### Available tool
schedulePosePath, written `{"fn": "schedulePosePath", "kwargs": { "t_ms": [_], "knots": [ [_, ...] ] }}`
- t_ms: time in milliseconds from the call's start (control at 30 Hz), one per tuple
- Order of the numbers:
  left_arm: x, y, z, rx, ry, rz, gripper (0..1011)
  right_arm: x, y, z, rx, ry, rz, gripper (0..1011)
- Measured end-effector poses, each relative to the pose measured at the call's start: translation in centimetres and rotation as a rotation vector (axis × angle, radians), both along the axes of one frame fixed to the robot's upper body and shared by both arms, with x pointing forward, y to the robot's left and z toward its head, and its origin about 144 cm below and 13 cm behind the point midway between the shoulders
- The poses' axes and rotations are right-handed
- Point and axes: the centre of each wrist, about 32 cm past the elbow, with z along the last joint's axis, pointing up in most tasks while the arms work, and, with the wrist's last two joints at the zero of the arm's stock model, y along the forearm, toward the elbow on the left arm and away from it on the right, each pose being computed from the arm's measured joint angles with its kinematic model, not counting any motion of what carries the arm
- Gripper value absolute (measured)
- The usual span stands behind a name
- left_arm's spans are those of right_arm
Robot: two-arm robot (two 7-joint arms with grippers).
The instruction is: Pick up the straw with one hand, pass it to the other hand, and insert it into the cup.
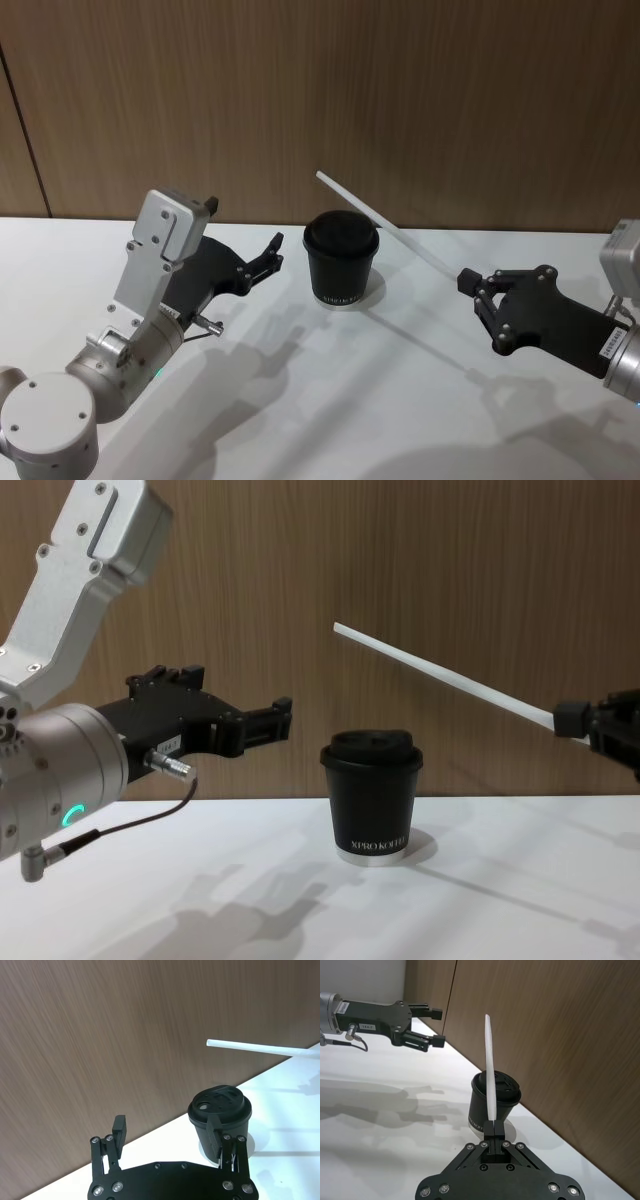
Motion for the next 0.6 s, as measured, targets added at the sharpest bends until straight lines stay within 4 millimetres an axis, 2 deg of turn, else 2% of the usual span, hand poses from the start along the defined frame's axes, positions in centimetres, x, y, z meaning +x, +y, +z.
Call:
{"fn": "schedulePosePath", "kwargs": {
  "t_ms": [600],
  "knots": [
    [1.0,0.5,0.7,-0.095,0.020,-0.145,1003,0.1,0.2,0.0,0.003,0.000,0.006,1]
  ]
}}
